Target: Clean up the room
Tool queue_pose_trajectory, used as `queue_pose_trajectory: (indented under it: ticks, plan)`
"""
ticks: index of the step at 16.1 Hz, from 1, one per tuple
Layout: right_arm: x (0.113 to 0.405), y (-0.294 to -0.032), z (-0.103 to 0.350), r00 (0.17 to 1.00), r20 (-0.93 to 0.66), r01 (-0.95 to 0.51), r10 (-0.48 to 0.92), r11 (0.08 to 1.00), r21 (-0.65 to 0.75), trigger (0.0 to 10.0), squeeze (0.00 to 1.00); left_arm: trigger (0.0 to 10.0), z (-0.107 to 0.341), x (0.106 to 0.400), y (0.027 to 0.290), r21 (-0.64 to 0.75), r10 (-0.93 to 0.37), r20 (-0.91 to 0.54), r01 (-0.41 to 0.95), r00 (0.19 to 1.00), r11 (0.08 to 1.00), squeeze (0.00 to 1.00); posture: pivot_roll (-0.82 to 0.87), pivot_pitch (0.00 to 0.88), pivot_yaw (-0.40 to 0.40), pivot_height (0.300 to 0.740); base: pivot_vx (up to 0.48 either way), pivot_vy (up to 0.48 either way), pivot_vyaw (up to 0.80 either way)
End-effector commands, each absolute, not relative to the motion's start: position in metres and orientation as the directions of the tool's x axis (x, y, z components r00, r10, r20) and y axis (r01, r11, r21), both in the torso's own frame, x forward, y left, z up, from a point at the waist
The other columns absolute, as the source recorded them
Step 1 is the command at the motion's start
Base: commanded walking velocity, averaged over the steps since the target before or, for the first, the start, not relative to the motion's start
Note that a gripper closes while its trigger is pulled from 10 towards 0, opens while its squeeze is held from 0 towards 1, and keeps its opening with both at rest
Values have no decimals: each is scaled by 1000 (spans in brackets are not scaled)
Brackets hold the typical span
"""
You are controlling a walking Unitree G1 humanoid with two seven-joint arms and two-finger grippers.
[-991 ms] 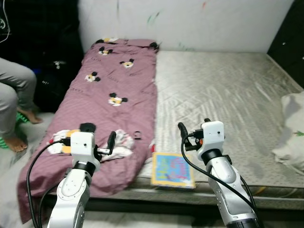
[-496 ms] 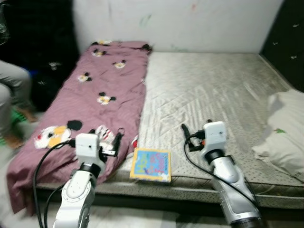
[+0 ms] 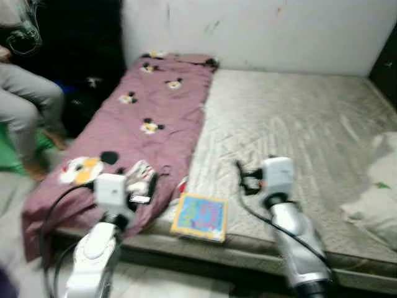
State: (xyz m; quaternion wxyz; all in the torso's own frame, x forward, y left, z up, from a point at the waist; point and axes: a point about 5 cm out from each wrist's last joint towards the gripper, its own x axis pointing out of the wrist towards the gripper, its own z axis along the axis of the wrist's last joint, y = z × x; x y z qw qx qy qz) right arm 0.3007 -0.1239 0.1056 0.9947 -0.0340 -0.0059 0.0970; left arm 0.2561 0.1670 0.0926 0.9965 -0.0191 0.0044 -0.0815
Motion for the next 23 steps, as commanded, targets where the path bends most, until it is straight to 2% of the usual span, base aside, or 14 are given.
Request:
queue_pose_trajectory:
  ticks: [1,4,12,23]
  plan:
    - [303,-131,107,985,14,-171,172,982,-85,10000,0,10000,96,259,163,-41,-183,8,183,983,982,0,21,1,10,740,266,0,-800]
    - [305,-131,108,985,21,-168,170,982,-83,10000,0,10000,96,260,163,-42,-185,8,185,983,982,0,20,4,12,740,266,0,-696]
    - [309,-126,108,983,30,-180,183,980,-88,10000,0,10000,96,263,163,-30,-163,0,163,987,986,0,21,8,11,740,31,0,0]
    - [309,-125,107,981,32,-189,193,977,-103,10000,0,10000,95,263,160,-38,-172,2,172,985,984,0,21,0,4,740,0,-460,0]
